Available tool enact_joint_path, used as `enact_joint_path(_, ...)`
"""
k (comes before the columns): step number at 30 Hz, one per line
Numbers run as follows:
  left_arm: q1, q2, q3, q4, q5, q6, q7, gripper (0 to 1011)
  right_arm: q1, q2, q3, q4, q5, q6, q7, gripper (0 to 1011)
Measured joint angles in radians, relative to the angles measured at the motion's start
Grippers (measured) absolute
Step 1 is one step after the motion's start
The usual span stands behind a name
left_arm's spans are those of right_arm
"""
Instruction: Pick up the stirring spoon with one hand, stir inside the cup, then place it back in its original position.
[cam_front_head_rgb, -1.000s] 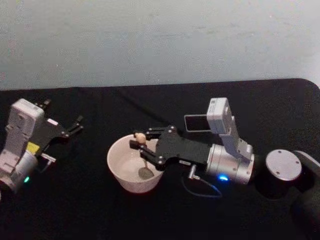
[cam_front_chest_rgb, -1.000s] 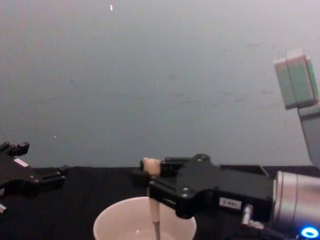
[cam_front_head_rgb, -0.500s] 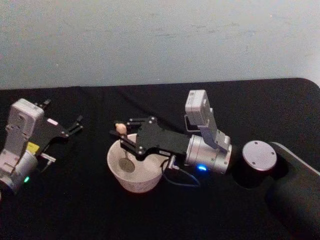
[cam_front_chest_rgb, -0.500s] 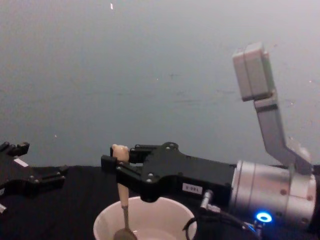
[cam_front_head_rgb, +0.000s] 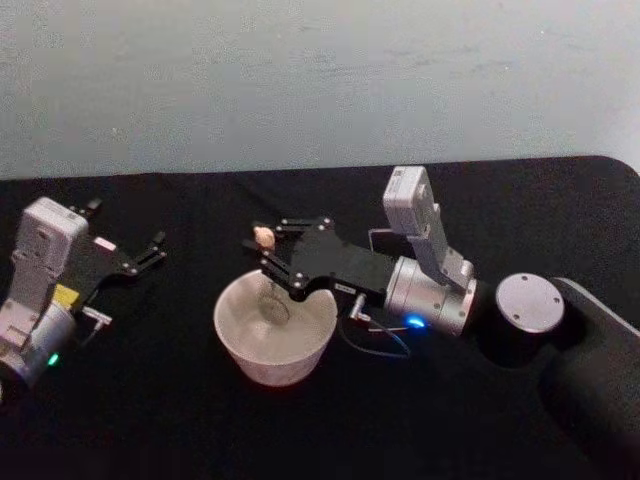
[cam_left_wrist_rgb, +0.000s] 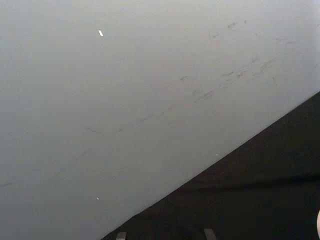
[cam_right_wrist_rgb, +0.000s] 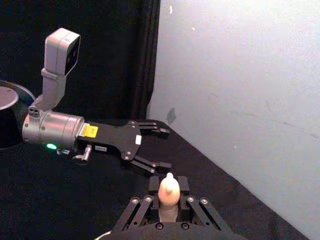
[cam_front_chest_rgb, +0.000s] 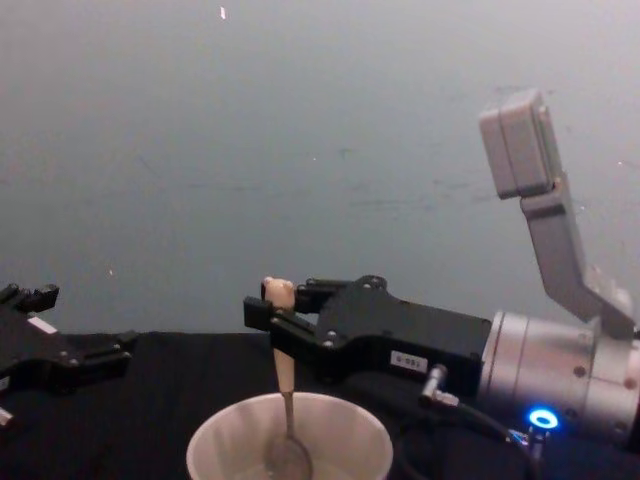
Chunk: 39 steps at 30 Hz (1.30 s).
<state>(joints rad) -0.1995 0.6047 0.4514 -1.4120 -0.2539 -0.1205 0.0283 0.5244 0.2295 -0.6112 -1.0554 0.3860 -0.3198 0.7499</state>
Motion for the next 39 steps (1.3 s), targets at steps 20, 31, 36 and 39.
enact_joint_path(20,0.0,0.0,0.0,0.0,0.0,0.0,0.0,1001,-0.012,0.004,0.015,-0.014,-0.006,0.01,-0.004,212)
enact_joint_path(31,0.0,0.0,0.0,0.0,0.0,0.0,0.0,1001,-0.026,0.018,0.036,-0.081,0.024,0.053,-0.012,212)
enact_joint_path(36,0.0,0.0,0.0,0.0,0.0,0.0,0.0,1002,-0.036,0.034,0.063,-0.156,0.063,0.082,-0.027,212)
enact_joint_path(39,0.0,0.0,0.0,0.0,0.0,0.0,0.0,1002,-0.041,0.047,0.08,-0.205,0.082,0.095,-0.042,212)
